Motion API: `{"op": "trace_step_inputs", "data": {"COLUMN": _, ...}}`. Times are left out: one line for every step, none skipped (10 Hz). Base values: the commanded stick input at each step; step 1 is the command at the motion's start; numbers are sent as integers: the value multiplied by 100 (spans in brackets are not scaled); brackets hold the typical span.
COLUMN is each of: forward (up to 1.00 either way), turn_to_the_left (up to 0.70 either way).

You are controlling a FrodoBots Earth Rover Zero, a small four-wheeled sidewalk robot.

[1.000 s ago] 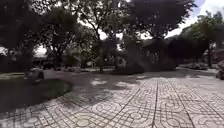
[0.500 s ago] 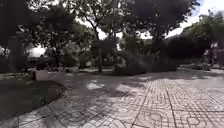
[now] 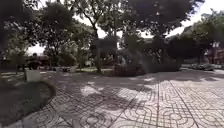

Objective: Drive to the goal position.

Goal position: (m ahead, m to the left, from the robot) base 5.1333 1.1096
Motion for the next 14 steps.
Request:
{"op": "trace_step_inputs", "data": {"forward": 100, "turn_to_the_left": 0}}
{"op": "trace_step_inputs", "data": {"forward": 100, "turn_to_the_left": 0}}
{"op": "trace_step_inputs", "data": {"forward": 100, "turn_to_the_left": 0}}
{"op": "trace_step_inputs", "data": {"forward": 100, "turn_to_the_left": 0}}
{"op": "trace_step_inputs", "data": {"forward": 100, "turn_to_the_left": 12}}
{"op": "trace_step_inputs", "data": {"forward": 100, "turn_to_the_left": 27}}
{"op": "trace_step_inputs", "data": {"forward": 100, "turn_to_the_left": 27}}
{"op": "trace_step_inputs", "data": {"forward": 100, "turn_to_the_left": 27}}
{"op": "trace_step_inputs", "data": {"forward": 100, "turn_to_the_left": 27}}
{"op": "trace_step_inputs", "data": {"forward": 100, "turn_to_the_left": 27}}
{"op": "trace_step_inputs", "data": {"forward": 100, "turn_to_the_left": 27}}
{"op": "trace_step_inputs", "data": {"forward": 100, "turn_to_the_left": 27}}
{"op": "trace_step_inputs", "data": {"forward": 100, "turn_to_the_left": 27}}
{"op": "trace_step_inputs", "data": {"forward": 100, "turn_to_the_left": 27}}
